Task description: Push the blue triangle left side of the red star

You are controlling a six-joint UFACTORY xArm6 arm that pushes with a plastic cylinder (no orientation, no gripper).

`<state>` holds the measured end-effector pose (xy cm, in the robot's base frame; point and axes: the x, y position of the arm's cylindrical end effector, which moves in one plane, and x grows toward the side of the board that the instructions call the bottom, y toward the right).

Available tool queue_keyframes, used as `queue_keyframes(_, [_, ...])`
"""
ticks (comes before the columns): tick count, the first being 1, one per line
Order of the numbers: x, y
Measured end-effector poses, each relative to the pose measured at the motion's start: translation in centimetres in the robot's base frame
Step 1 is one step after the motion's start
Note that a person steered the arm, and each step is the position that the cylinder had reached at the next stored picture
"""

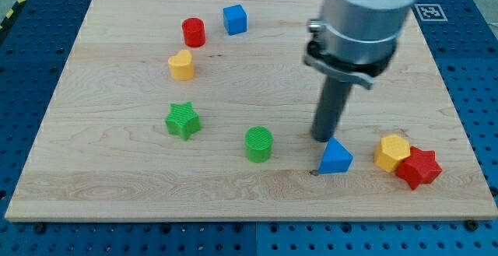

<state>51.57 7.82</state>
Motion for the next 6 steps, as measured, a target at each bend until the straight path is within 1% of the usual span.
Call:
queue_keyframes(1, [0.3, -0.9])
queue_keyframes(2, [1.8, -0.9])
queue_keyframes(3, [2.0, -0.7])
queue_keyframes(4, [3.2, -0.3])
queue_keyframes(6, [4.3, 3.2])
